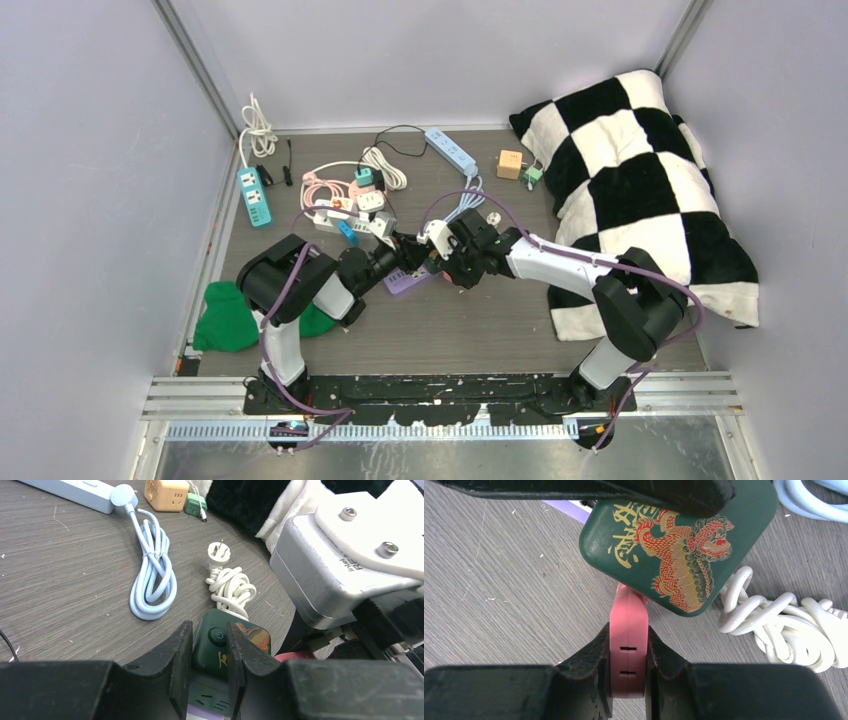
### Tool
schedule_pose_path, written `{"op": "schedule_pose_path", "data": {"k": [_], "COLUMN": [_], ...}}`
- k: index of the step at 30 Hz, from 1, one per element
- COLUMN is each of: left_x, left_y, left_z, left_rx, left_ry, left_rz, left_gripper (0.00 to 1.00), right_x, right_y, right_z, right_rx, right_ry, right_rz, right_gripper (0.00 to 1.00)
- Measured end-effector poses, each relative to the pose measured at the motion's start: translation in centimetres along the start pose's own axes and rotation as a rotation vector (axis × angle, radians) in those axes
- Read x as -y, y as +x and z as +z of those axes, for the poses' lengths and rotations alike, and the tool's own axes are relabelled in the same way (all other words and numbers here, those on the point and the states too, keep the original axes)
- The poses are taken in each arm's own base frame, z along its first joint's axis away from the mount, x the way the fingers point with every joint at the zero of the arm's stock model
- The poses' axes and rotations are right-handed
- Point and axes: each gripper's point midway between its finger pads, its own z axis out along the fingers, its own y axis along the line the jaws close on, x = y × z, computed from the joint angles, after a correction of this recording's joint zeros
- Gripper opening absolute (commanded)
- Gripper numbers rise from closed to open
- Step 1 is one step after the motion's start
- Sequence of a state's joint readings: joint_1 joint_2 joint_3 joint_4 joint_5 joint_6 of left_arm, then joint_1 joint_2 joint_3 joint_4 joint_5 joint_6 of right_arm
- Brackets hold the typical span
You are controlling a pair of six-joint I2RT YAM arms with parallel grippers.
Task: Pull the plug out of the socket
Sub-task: Remove the plug from the socket.
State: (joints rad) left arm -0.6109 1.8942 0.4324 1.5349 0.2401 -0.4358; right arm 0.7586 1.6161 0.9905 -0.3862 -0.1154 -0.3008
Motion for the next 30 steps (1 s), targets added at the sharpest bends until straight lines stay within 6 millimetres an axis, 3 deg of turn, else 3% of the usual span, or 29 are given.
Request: {"op": "schedule_pose_path", "data": {"k": [15, 24, 30], "left_x": [0.5, 0.9, 0.9], "left_y": [0.2, 0.1, 0.2], "left_z": [0.1, -0.2, -0.7], "left_rx": [-0.006, -0.03, -0.093], "left_ry": [0.026, 0.023, -0.002], "left_rz": [-0.02, -0.037, -0.047], "left_gripper": [0.2, 0.46, 0.58], "right_x": [0.1, 0.0, -0.3], "right_y": [0.7, 1.1, 1.5], "right_z": [-0.4, -0.5, -0.6], "right_rx": [0.005, -0.01, -0.023], "right_ry": [-0.028, -0.04, -0.056], "right_rz": [-0.006, -0.025, -0.033], "right_gripper": [0.01, 0.01, 0.01]}}
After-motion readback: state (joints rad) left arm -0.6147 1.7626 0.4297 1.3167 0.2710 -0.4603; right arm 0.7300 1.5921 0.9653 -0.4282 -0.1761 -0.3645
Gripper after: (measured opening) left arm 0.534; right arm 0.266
